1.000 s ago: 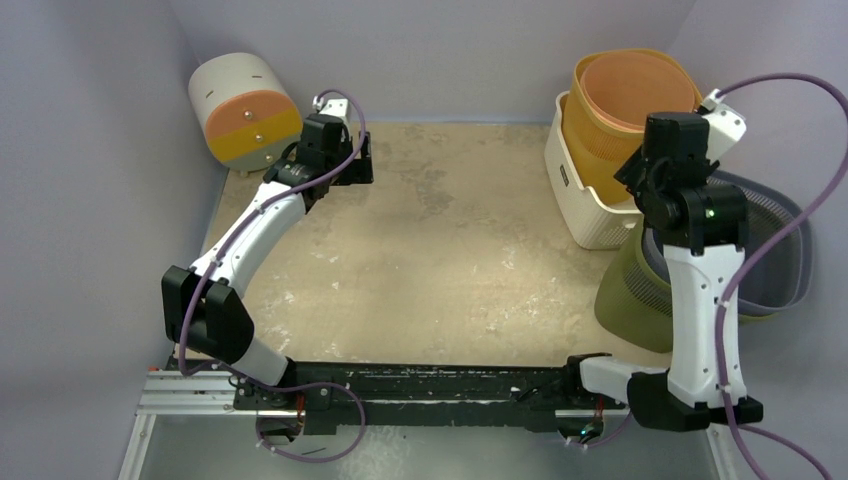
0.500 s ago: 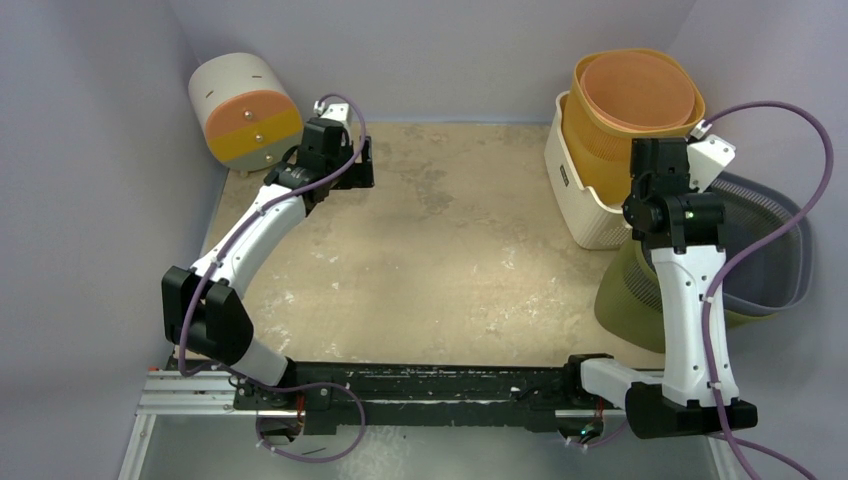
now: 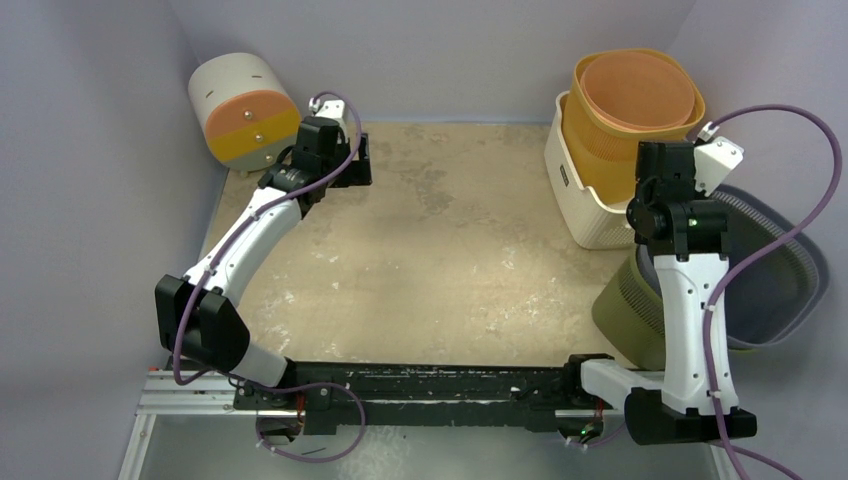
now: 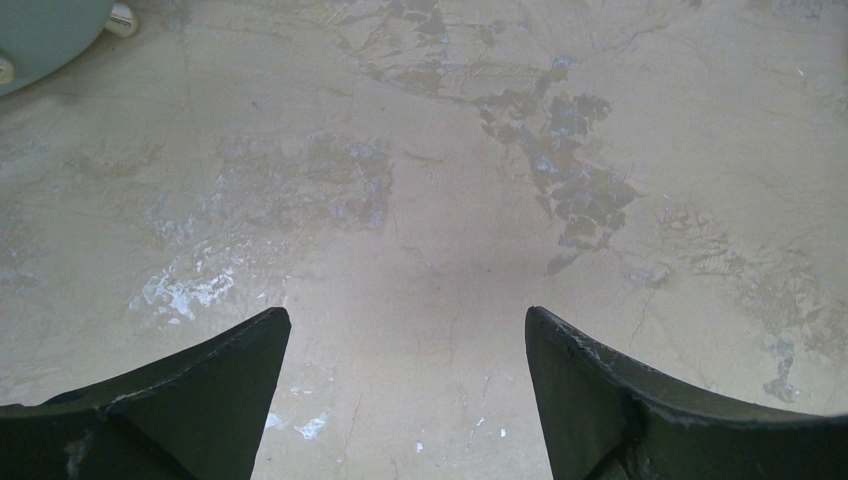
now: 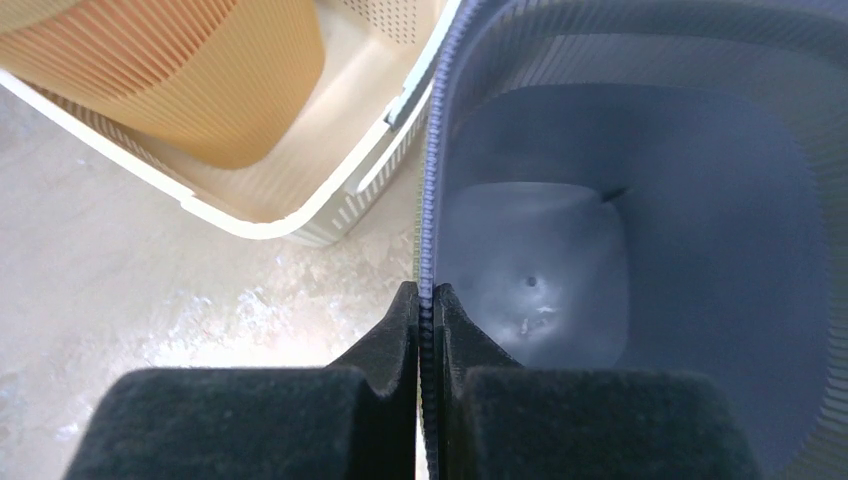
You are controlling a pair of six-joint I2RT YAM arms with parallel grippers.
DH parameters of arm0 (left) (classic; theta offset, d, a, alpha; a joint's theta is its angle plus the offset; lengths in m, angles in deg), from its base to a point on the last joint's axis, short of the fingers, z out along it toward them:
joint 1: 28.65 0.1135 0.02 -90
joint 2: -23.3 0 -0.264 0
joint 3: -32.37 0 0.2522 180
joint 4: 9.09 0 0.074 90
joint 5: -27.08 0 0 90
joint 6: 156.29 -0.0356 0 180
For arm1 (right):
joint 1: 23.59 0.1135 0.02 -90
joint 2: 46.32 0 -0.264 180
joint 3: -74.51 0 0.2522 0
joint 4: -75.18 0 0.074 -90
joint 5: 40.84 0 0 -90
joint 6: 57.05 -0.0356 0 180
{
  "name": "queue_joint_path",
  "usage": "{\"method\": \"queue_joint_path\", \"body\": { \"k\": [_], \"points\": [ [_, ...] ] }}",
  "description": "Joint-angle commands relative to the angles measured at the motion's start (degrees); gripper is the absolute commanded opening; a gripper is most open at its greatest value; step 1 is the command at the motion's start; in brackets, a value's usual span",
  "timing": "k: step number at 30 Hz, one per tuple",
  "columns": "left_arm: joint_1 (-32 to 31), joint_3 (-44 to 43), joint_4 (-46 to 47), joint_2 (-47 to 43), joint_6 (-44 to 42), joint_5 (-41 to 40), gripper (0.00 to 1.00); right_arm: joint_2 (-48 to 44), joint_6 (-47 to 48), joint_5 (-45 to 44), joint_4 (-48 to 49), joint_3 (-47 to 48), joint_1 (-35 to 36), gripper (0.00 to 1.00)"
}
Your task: Turn the large container upside down
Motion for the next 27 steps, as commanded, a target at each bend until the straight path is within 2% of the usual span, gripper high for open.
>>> {"method": "queue_joint_path", "body": {
  "k": [1, 9, 15, 19, 27],
  "points": [
    [0.0, 0.0, 2.0, -2.2, 1.0, -0.7, 0.85, -0.2, 3.2, -1.6, 4.1, 7.7, 0.2, 0.0],
    [0.1, -1.5, 1.2, -2.3, 2.0, -0.9, 0.85, 2.4, 12.5, -0.5, 10.1, 22.6, 0.2, 0.0],
    [0.1, -3.0, 1.0, -2.4, 3.0, -1.1, 0.85, 7.1, 19.7, 7.4, 7.2, 27.3, 0.2, 0.0],
    [0.0, -4.0, 1.1, -2.3, 3.9, -0.5, 0.85, 9.4, 23.5, 13.8, 4.9, 23.6, 0.4, 0.0],
    [0.1, -5.2, 0.1, -1.7, 4.0, 0.0, 0.85, 7.2, 18.8, 19.1, 6.0, 13.9, 1.4, 0.0]
  ]
}}
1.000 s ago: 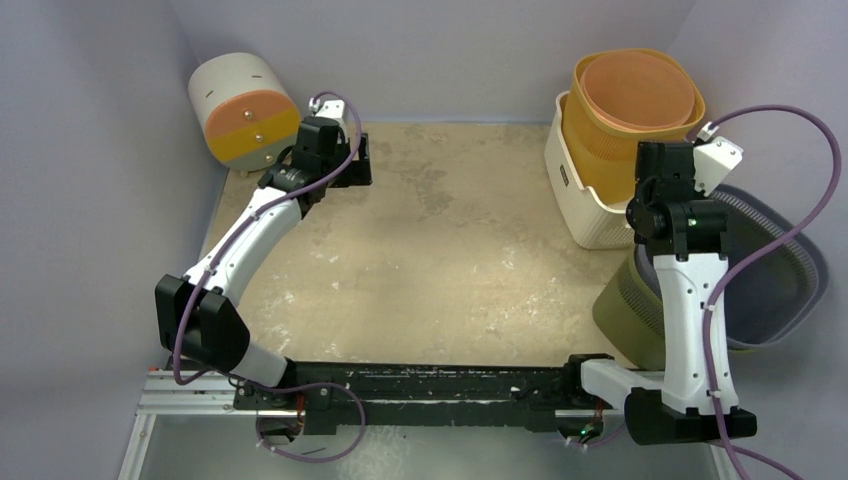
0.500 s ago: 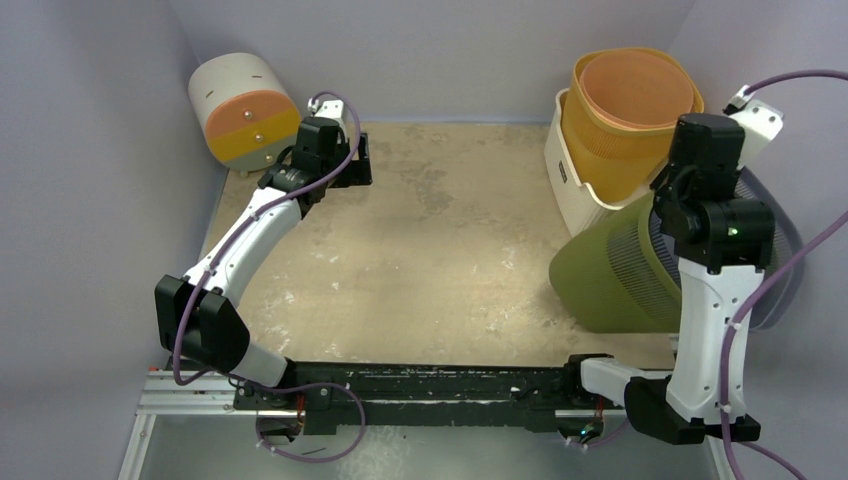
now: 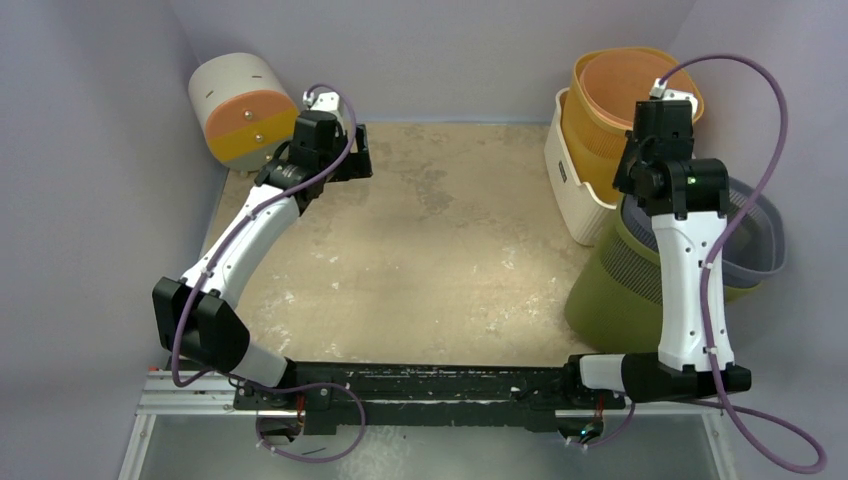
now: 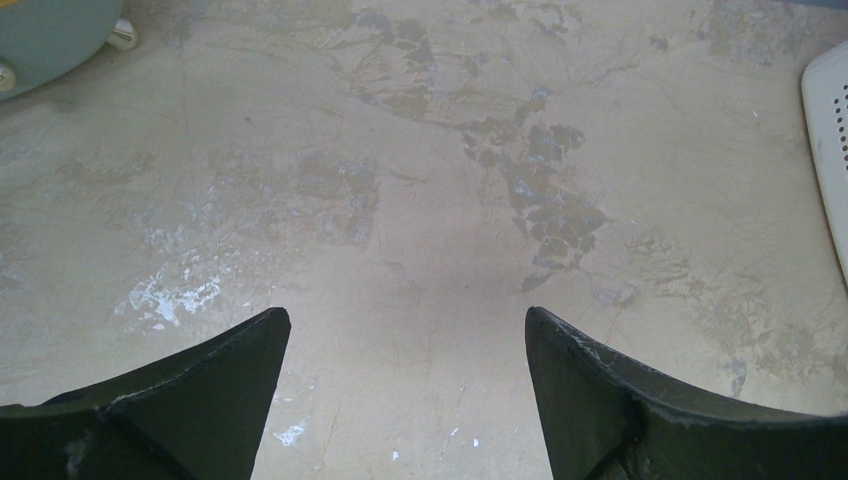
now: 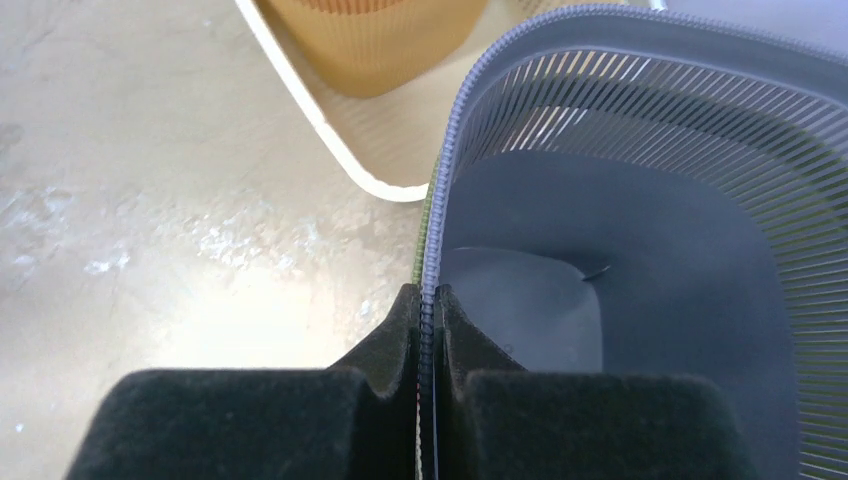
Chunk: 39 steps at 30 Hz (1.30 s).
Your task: Turn the large container upside down
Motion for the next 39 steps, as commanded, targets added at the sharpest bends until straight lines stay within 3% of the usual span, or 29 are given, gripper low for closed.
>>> {"method": "queue_joint_path", "body": {
  "k": [1, 10, 16, 21, 39],
  "points": [
    [0.1, -2.9, 0.8, -1.6, 0.9, 0.2, 0.85, -4.3, 0.2, 1.5, 7.0, -0.3, 1.0, 0.0],
    [0.1, -4.6, 0.1, 0.7, 0.5, 1.2, 0.85, -0.6, -0.8, 8.1, -0.2, 22.1, 1.1, 0.0],
    [0.1, -5.4, 0.1, 1.8, 0.6, 2.1, 0.85, -4.4, -0.4, 8.3, 3.1, 18.7, 1.1, 0.0],
    [0.0, -5.6, 0.1, 2.0, 0.8, 2.3, 0.85, -3.3, 1.9, 6.1, 5.1, 28.3, 1.1, 0.0],
    [0.1, -6.4, 0.3, 3.6, 0.8, 3.1, 0.85, -15.3, 10.6, 4.3, 36.2, 23.9, 1.1, 0.0]
  ]
}}
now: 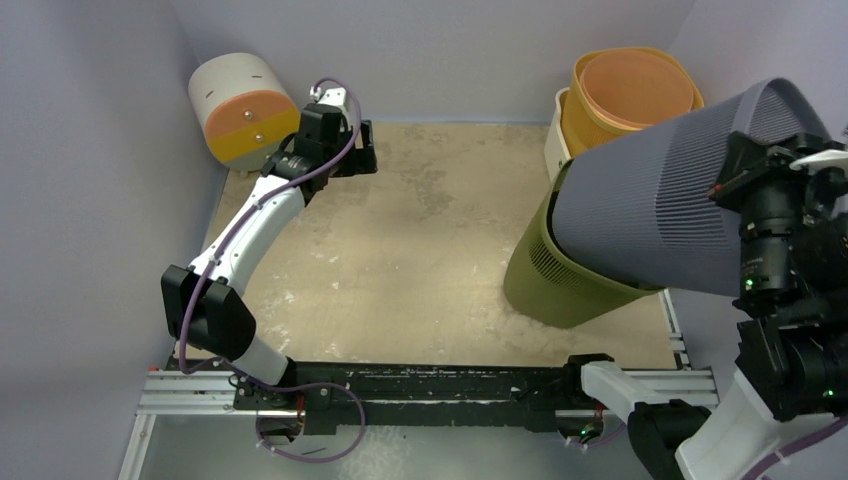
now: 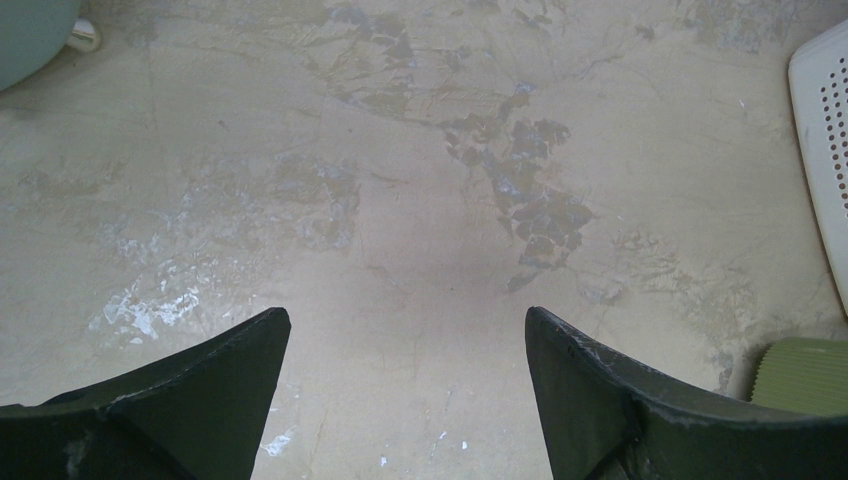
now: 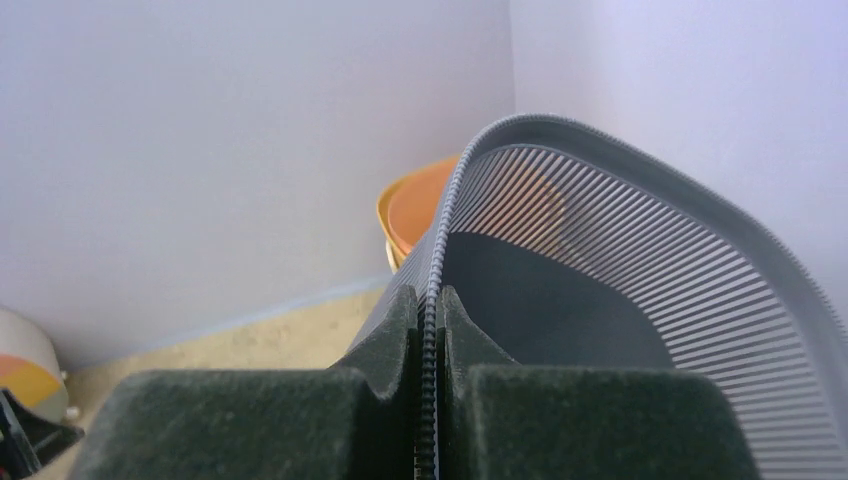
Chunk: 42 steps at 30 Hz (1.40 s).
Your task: Turn the large container upside down
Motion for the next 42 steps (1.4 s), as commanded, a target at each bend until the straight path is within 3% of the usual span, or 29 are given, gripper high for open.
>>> {"method": "queue_joint_path", "body": {
  "k": [1, 6, 11, 22, 33, 42],
  "points": [
    [0.1, -2.5, 1.6, 0.0, 0.9, 0.9, 0.85, -2.3, 4.9, -1.1, 27.7, -0.4, -0.1, 0.0],
    [0.1, -2.7, 1.7, 0.1, 0.8, 1.0, 0.85, -3.3, 5.3, 0.4, 34.3, -1.3, -0.1, 0.0],
    [0.1, -2.8, 1.7, -0.5, 0.4, -0.7, 0.85, -4.4, 3.1, 6.3, 45.0, -8.0, -0.1, 0.0],
    [0.0, -4.4, 2.0, -7.0, -1.1, -10.3, 0.85, 6.6, -5.1, 24.3, 63.5, -10.0, -0.1, 0.0],
    [0.1, -2.1, 2.2, -13.1, -0.8, -18.6, 0.85, 20.9, -17.1, 39.2, 69.4, -12.3, 3.2, 0.0],
    [0.1, -1.7, 1.6, -16.1, -0.1, -22.2, 0.85, 32.8, -5.3, 30.0, 61.1, -8.9, 17.8, 0.0]
  ]
}}
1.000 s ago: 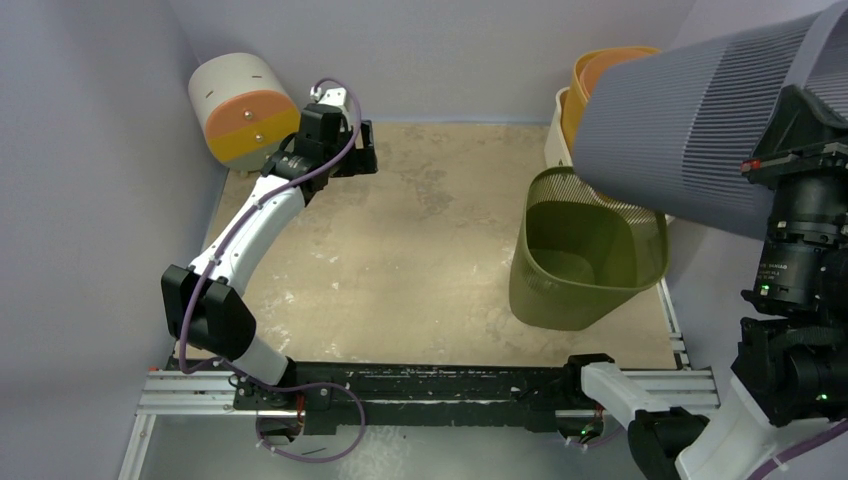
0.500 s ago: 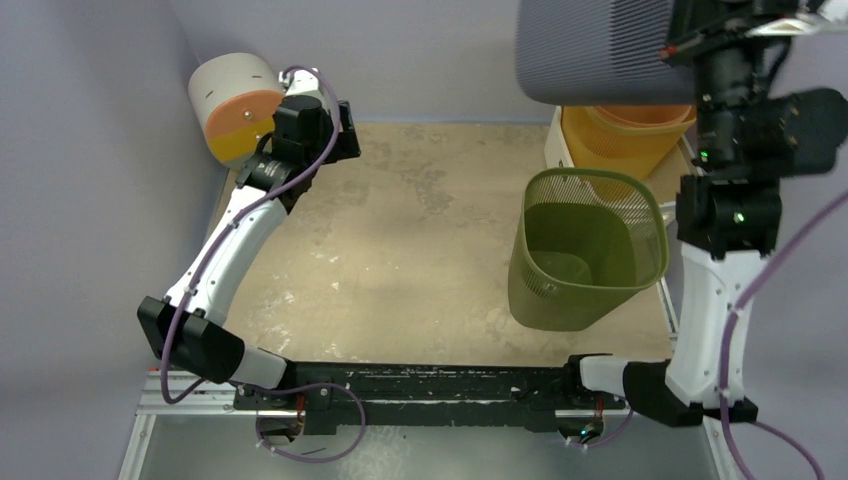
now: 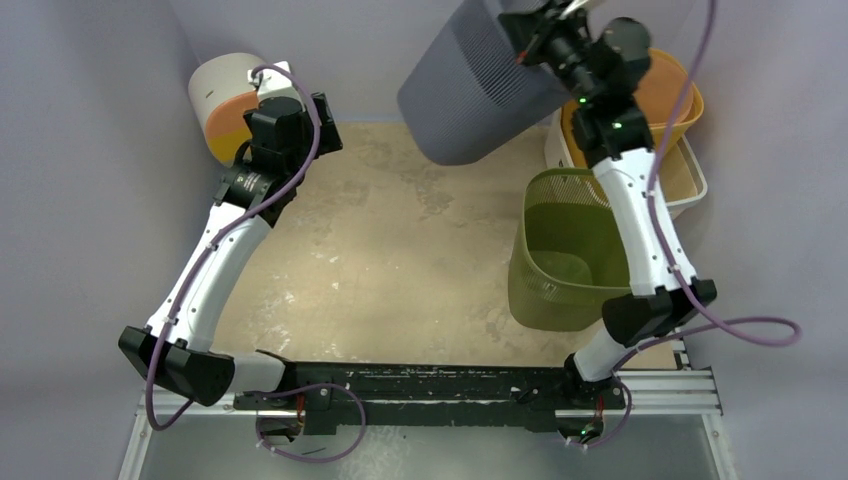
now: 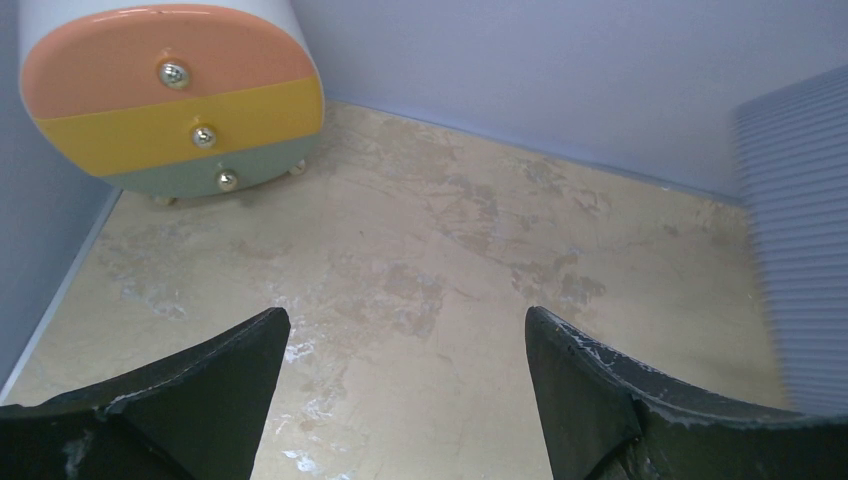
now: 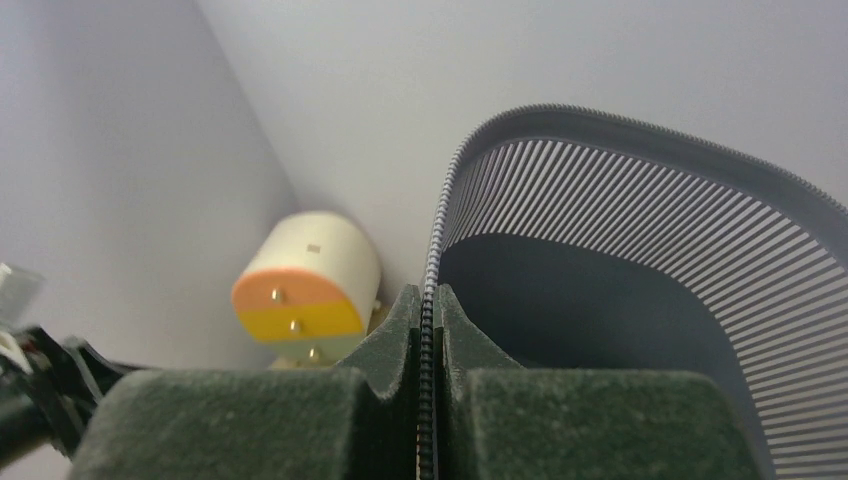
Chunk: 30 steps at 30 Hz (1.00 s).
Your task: Turn the large container upside down
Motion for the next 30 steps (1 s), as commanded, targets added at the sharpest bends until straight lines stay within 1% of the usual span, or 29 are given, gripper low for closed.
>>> {"method": "queue_joint_path", "body": {
  "k": [1, 4, 12, 15, 17, 20, 23, 24, 26, 29, 30],
  "points": [
    [0.1, 0.6, 1.6, -3.2, 0.7, -3.3, 0.85, 1.2, 6.8, -6.0, 4.7, 4.8, 4.8, 0.0],
    [0.2, 1.4, 1.0, -4.3, 1.2, -3.8, 0.85, 3.7, 10.9, -10.4, 2.5, 3.9, 7.8, 0.0],
    [0.2, 1.2, 0.1, -5.3, 1.1, -5.3, 0.85, 7.4, 21.5, -24.1, 2.7, -4.8, 16.1, 0.0],
    [0.2, 1.1, -0.2, -5.1, 1.1, -4.9, 0.85, 8.6, 27.4, -30.7, 3.1, -6.1, 19.8, 0.0],
    [0.2, 1.0, -0.5, -5.1, 0.7, -4.8, 0.85, 9.5, 30.5, -33.7, 3.5, -6.2, 21.8, 0.0],
    [0.1, 0.7, -0.9, -5.1, 0.4, -4.9, 0.85, 10.3, 32.2, -36.0, 3.4, -6.7, 23.9, 0.0],
    [0.2, 0.7, -1.0, -5.4, 0.2, -4.9, 0.85, 10.1, 30.8, -36.2, 2.1, -7.9, 24.7, 0.0],
    [0.2, 0.7, -1.1, -5.4, 0.1, -4.9, 0.85, 10.0, 29.9, -36.3, 1.2, -8.1, 24.8, 0.02],
    [0.2, 0.7, -1.6, -5.4, 0.0, -4.8, 0.85, 9.5, 28.5, -36.1, -0.2, -8.2, 24.8, 0.25],
    [0.2, 0.8, -2.1, -5.3, -0.1, -4.7, 0.85, 8.0, 27.3, -35.8, -1.4, -8.1, 24.8, 0.52],
    [0.2, 0.8, -2.2, -5.3, -0.2, -4.7, 0.85, 7.3, 26.9, -35.6, -1.7, -8.0, 24.8, 0.59]
  ]
}}
